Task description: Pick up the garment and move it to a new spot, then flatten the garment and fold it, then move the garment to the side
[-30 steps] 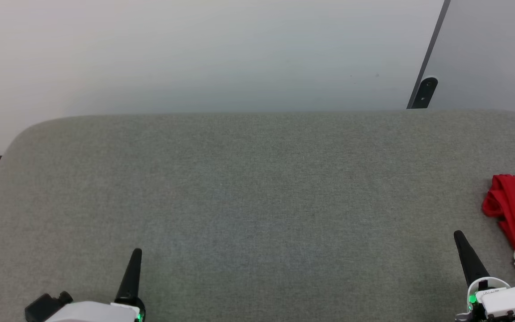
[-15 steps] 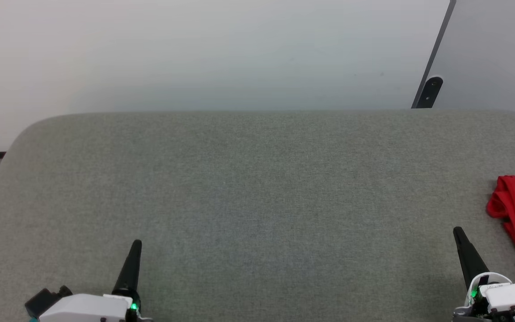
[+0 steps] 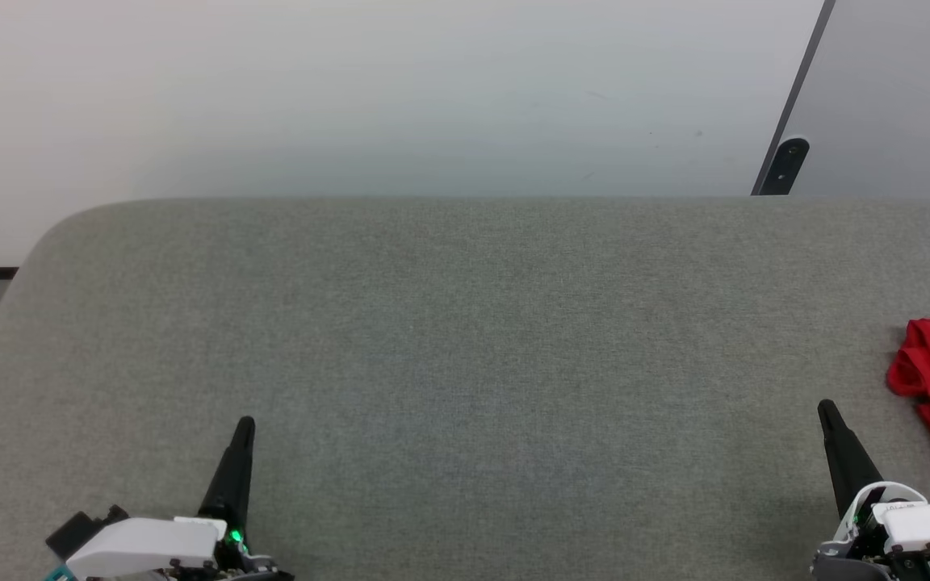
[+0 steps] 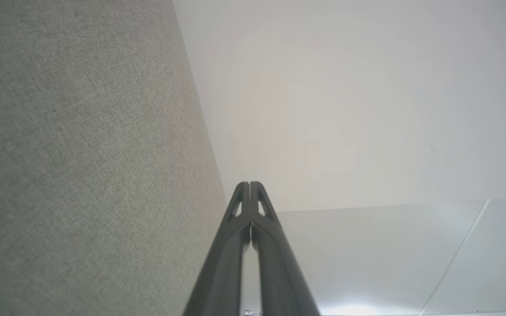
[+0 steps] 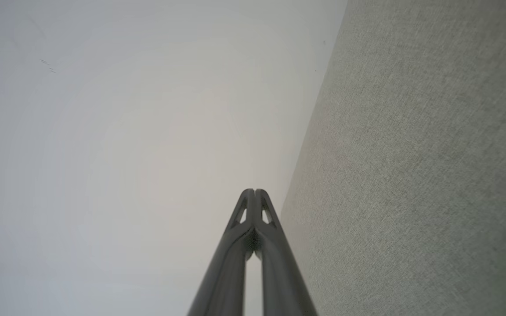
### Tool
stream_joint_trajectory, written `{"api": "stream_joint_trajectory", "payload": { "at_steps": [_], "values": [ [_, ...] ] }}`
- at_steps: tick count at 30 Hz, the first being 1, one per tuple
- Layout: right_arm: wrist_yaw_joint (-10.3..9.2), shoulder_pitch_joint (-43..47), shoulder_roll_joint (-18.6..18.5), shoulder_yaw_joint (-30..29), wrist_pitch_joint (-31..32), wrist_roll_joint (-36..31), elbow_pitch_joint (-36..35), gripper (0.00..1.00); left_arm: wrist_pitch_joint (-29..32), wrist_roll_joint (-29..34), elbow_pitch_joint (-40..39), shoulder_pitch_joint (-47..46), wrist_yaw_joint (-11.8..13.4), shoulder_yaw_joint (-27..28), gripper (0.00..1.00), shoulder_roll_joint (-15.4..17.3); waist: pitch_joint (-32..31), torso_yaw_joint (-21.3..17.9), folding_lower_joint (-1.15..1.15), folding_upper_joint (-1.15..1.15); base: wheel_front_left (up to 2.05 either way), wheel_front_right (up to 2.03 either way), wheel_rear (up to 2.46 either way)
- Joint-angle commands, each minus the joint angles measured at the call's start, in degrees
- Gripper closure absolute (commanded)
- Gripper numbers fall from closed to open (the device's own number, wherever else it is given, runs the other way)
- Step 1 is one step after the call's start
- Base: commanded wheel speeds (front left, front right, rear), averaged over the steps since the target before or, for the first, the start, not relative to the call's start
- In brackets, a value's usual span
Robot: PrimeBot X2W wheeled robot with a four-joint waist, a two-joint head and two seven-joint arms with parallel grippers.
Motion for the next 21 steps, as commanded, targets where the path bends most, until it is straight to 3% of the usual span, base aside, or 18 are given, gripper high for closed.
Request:
{"api": "stream_joint_trajectory", "payload": {
  "at_steps": [1, 21],
  "values": [
    [-0.01, -0.96, 0.14, -0.23, 0.12, 1.29, 0.18, 1.0, 0.37, -1.4, 0.25, -1.03, -0.65, 0.3, 1.0, -0.09, 0.03, 0.08, 0.0, 0.0, 0.0, 0.0, 0.0],
    [-0.02, -1.93, 0.8, -0.53, 0.17, 6.2, 1.55, 1.0, 2.17, -6.99, 1.84, -2.87, -1.53, 1.38, 1.0, -0.55, 0.3, 0.81, 0.0, 0.0, 0.0, 0.0, 0.0]
  ]
}}
